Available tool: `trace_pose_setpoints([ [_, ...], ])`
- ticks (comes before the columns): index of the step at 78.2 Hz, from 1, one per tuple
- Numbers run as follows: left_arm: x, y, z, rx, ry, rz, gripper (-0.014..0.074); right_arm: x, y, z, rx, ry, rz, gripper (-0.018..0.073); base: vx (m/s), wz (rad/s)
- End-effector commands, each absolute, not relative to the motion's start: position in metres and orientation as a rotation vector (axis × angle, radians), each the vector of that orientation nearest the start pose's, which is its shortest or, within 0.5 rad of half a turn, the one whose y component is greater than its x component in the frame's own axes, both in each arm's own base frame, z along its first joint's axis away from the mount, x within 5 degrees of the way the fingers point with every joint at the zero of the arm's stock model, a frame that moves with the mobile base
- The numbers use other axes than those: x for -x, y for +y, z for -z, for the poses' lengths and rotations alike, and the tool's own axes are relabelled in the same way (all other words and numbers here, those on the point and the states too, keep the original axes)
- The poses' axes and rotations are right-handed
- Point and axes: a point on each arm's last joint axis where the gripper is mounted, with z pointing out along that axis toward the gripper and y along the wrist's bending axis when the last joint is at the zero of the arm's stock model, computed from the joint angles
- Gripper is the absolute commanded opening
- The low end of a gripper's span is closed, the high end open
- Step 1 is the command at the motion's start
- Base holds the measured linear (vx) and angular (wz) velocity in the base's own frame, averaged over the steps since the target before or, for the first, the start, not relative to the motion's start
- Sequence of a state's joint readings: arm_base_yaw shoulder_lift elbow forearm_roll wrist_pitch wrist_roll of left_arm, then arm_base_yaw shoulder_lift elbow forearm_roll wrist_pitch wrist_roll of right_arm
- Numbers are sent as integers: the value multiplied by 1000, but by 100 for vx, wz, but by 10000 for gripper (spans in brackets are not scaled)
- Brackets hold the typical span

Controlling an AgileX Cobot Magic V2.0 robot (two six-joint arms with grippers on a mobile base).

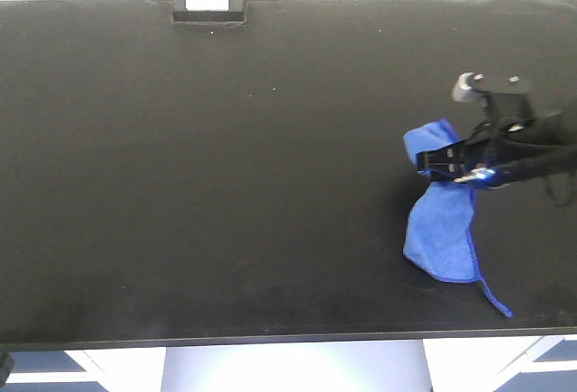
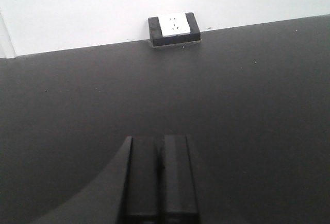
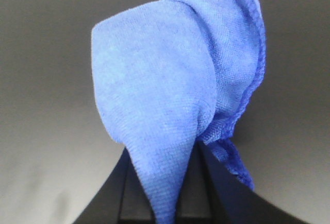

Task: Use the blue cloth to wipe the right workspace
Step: 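Drag the cloth across the counter away from the robot and back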

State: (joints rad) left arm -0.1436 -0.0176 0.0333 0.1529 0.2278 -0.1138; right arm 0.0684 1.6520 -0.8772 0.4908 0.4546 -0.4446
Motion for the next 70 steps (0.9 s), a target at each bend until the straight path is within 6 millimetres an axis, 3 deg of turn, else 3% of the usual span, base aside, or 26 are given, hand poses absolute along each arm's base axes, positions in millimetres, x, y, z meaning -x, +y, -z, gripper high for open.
trace_pose_setpoints([
  [1,-55,-6,-198,-133,1614,72,-6,-324,38,-191,151,2581,-280,-3,0,0],
  [19,-55,-6,-198,-133,1614,72,-6,-334,36,-177,169,2574,-230,-3,0,0],
  [44,-55,-6,-198,-133,1614,72,-6,-332,43,-148,254,2695,-243,-3,0,0],
  [51,-55,-6,-198,-133,1614,72,-6,-329,61,-148,366,2685,-252,-3,0,0],
  [70,-55,-6,-198,-133,1614,72,-6,-307,135,-148,680,2627,-313,-3,0,0],
])
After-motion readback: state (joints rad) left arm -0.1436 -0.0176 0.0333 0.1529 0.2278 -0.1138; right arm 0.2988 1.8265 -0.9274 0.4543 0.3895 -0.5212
